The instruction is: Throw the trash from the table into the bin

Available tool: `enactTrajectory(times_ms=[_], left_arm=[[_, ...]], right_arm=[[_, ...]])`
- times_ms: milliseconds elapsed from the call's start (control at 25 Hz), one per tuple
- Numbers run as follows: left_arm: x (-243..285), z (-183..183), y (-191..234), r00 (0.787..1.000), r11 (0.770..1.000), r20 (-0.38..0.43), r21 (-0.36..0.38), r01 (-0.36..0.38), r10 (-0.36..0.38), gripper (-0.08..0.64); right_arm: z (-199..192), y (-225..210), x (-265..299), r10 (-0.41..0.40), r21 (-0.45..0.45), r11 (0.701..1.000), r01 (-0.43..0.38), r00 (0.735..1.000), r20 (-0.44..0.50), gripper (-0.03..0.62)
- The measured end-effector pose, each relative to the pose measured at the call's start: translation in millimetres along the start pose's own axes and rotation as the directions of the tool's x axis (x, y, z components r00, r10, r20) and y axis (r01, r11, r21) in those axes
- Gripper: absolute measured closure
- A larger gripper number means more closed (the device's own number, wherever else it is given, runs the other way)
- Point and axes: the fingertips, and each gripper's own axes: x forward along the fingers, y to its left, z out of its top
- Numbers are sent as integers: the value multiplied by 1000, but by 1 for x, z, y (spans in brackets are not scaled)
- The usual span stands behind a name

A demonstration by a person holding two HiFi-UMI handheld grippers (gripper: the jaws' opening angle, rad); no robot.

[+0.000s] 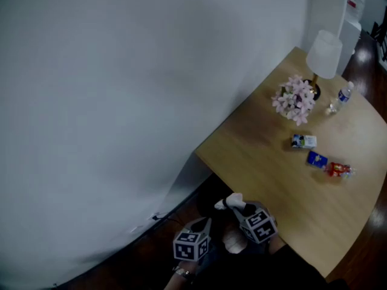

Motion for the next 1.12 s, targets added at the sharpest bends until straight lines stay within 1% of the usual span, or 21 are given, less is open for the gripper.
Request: enactTrajectory(times_ms=[80,200,320,440,640,840,1120], left_arm=[[-7,-10,15,1000,999,3,-33,-16,16,555],[-15,-23,35,1000,997,-1,-70,-31,31,555],[-14,-43,54,1000,995,7,-98,-30,30,555],[-2,-67,72,1000,994,3,-104,-27,27,555],[28,-111,101,997,994,-83,-109,-14,5,554],[61,-142,123,990,993,-137,-121,9,-25,554],[88,-178,142,982,988,-186,-151,15,-44,554]], right_arm=[[0,14,17,14,-33,999,-14,1000,-15,509],[0,34,38,31,-49,998,-33,998,-48,509],[-16,46,67,23,-61,998,-29,995,-96,509],[-43,51,99,4,-65,998,-15,986,-165,509],[-98,46,163,-36,-50,998,24,966,-257,509],[-155,40,230,-56,-37,998,46,936,-348,508],[-198,24,302,-72,-44,997,59,906,-416,508]])
